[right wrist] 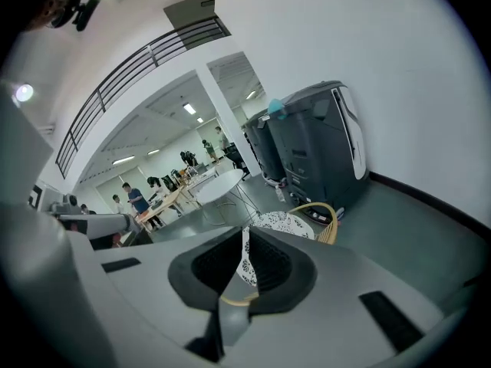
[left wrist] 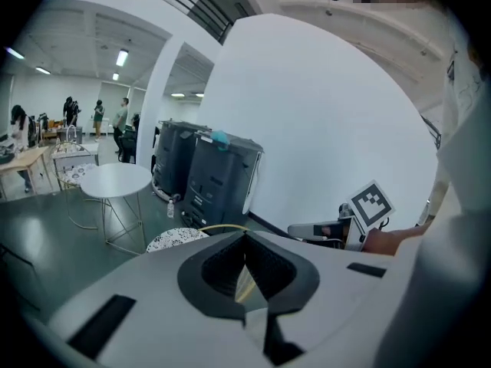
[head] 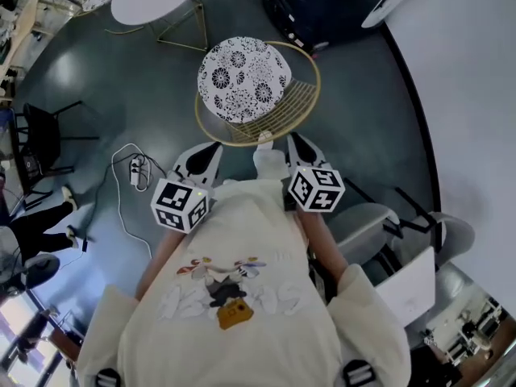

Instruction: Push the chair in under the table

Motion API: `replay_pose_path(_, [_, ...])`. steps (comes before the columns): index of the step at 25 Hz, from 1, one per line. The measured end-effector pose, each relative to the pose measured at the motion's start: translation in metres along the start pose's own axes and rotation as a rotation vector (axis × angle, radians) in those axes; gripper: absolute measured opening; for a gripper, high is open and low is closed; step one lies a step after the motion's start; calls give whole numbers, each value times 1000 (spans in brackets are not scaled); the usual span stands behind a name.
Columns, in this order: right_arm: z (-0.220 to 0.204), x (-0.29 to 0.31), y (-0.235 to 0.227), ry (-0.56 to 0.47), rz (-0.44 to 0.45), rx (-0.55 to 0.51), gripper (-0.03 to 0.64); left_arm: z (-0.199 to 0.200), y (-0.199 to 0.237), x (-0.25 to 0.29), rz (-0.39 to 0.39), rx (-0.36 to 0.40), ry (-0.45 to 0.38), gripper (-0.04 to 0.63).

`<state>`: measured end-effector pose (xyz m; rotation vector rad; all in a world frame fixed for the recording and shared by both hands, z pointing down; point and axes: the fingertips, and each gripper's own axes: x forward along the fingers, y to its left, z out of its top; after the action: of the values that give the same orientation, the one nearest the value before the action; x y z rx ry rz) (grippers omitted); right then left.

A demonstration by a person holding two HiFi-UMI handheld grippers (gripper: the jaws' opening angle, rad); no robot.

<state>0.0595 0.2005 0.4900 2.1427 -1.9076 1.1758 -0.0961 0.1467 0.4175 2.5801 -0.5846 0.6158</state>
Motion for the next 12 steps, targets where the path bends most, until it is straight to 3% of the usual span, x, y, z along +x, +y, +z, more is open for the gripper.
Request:
replay_pose_path(5, [40, 53, -37, 53, 10, 12, 12, 40, 17, 69, 33, -28, 20, 9])
replay_pose_path(12, [19, 95, -79, 211, -71, 109, 83, 56, 31, 105, 14, 22, 87, 9])
